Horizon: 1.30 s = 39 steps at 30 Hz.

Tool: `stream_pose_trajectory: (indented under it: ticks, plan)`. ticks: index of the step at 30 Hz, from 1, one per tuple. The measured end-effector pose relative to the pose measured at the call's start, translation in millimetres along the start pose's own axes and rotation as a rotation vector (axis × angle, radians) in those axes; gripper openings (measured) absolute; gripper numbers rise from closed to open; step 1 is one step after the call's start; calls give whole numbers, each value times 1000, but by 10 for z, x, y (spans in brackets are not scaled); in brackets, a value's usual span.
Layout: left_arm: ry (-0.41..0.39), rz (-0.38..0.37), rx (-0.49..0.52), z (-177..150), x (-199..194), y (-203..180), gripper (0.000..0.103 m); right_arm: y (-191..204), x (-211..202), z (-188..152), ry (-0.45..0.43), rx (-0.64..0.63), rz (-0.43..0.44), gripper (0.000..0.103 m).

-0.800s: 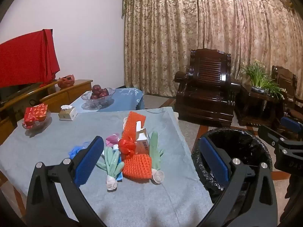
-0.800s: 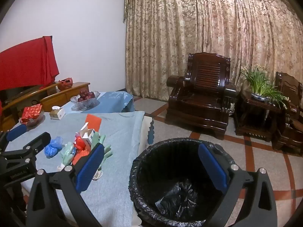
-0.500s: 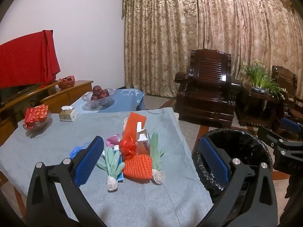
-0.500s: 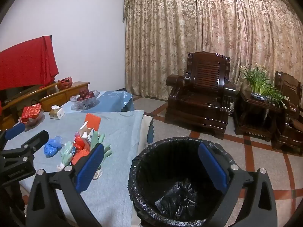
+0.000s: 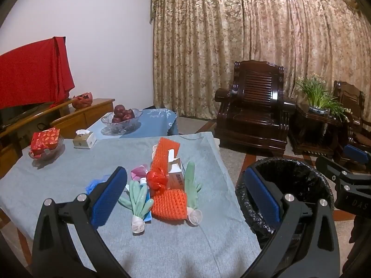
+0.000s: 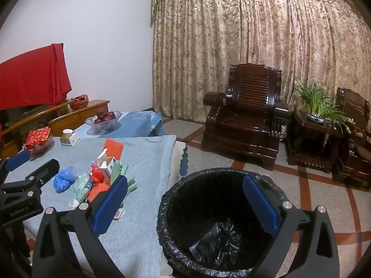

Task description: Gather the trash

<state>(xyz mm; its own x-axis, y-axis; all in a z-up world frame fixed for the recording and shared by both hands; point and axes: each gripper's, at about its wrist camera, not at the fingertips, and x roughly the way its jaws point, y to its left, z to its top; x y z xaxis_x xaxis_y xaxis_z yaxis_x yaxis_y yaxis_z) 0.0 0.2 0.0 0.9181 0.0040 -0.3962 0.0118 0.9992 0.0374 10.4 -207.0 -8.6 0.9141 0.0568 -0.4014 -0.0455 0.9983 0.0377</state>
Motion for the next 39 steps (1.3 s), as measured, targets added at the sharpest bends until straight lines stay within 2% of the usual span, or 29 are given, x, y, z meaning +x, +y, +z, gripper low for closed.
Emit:
stream_pose_trajectory:
  ticks: [39]
  plan:
    - [0,1,2,-15,27,65,98,6,21,-7,3,-1,-1,97]
